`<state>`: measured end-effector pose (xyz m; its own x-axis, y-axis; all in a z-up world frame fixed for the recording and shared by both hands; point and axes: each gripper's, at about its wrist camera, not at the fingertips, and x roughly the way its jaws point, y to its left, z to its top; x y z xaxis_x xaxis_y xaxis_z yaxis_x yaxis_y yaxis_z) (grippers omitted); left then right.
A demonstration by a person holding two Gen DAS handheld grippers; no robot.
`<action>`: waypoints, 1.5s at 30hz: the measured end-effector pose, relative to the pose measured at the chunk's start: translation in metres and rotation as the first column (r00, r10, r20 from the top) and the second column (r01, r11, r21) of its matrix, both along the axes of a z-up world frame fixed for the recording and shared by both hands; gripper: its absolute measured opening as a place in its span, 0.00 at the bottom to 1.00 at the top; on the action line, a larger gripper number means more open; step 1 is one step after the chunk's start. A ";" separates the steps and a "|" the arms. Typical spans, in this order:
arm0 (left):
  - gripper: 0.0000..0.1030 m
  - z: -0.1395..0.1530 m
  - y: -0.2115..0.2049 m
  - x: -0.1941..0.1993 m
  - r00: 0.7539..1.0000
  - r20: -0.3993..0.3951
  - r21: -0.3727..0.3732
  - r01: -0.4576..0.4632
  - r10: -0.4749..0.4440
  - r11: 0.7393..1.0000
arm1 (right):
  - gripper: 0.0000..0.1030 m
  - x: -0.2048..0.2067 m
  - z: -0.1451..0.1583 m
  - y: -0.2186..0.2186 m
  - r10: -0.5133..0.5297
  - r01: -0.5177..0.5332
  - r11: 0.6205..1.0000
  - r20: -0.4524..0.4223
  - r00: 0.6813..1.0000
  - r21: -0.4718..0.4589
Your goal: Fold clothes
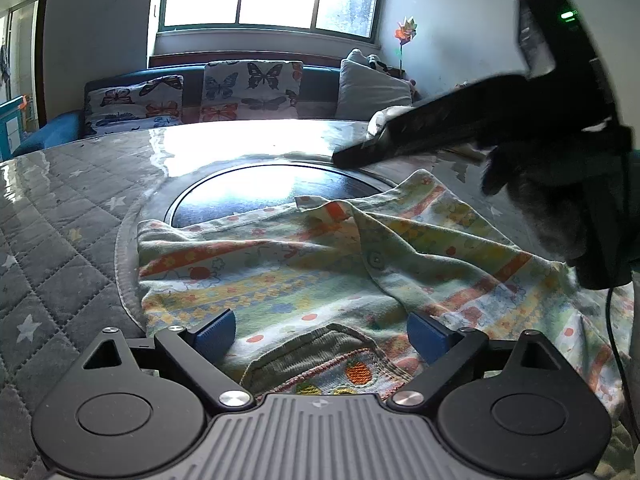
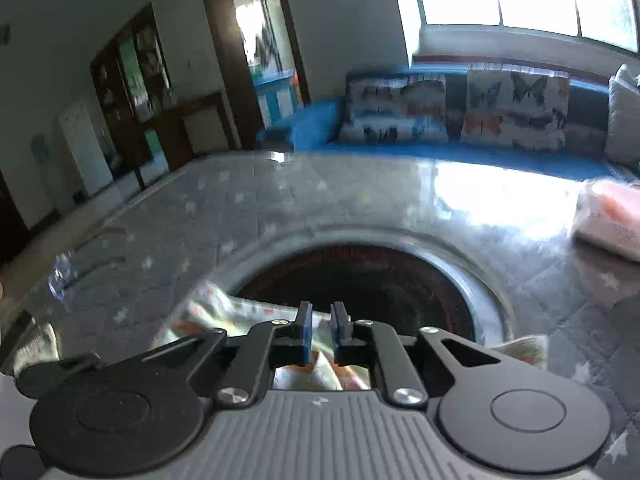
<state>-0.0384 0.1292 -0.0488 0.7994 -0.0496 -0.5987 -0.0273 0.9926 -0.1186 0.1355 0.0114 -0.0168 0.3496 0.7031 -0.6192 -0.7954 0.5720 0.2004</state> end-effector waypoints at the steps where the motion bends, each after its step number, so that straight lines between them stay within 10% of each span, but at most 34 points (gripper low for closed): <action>1: 0.92 0.000 0.000 0.000 1.000 0.000 -0.001 -0.002 0.002 1.000 | 0.09 0.004 -0.006 0.004 -0.005 0.005 1.000 -0.013 1.000 -0.026; 9: 0.95 0.000 0.003 0.000 1.000 0.004 -0.021 -0.003 0.003 1.000 | 0.12 0.011 -0.033 0.029 0.032 -0.031 0.991 0.008 0.999 -0.131; 14: 0.96 0.000 0.004 -0.001 1.000 0.006 -0.030 -0.002 0.002 1.000 | 0.31 0.031 -0.036 0.035 -0.064 0.066 0.992 0.019 0.998 -0.106; 36: 1.00 0.000 -0.001 -0.006 0.998 -0.013 0.042 -0.054 0.054 0.998 | 0.47 0.047 -0.029 -0.058 -0.235 0.287 0.929 0.224 0.946 -0.235; 45: 1.00 0.000 -0.008 -0.009 0.999 -0.040 0.129 -0.023 0.028 0.991 | 0.69 -0.005 -0.026 -0.045 0.000 0.040 0.972 0.171 0.985 -0.230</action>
